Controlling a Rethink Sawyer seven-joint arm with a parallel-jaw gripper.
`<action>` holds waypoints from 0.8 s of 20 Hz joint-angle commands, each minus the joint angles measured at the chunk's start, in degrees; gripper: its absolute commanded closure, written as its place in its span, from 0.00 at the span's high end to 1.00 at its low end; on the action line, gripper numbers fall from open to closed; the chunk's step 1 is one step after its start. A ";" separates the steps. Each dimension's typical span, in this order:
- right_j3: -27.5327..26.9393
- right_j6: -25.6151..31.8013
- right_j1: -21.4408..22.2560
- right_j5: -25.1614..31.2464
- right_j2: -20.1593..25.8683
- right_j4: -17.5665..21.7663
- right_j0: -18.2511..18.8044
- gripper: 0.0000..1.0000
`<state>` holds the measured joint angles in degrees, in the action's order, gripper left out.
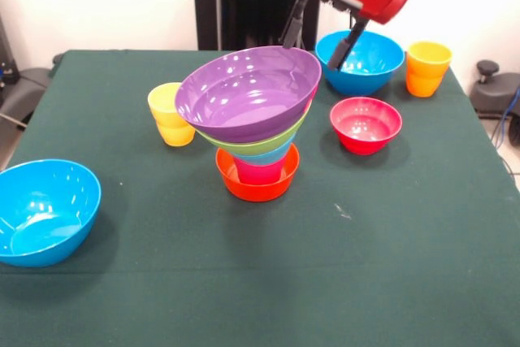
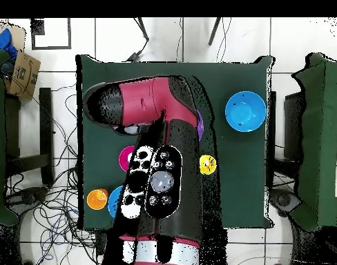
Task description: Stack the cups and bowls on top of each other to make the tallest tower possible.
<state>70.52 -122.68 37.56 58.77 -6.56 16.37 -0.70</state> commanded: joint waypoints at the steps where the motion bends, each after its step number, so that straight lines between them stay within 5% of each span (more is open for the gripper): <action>1: -1.21 1.82 -0.49 7.05 4.12 -0.62 -0.34 1.00; 16: -1.44 -7.98 -1.04 5.24 3.31 -5.74 -2.20 1.00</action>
<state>68.73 -122.68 39.56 60.77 -6.59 12.32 -1.49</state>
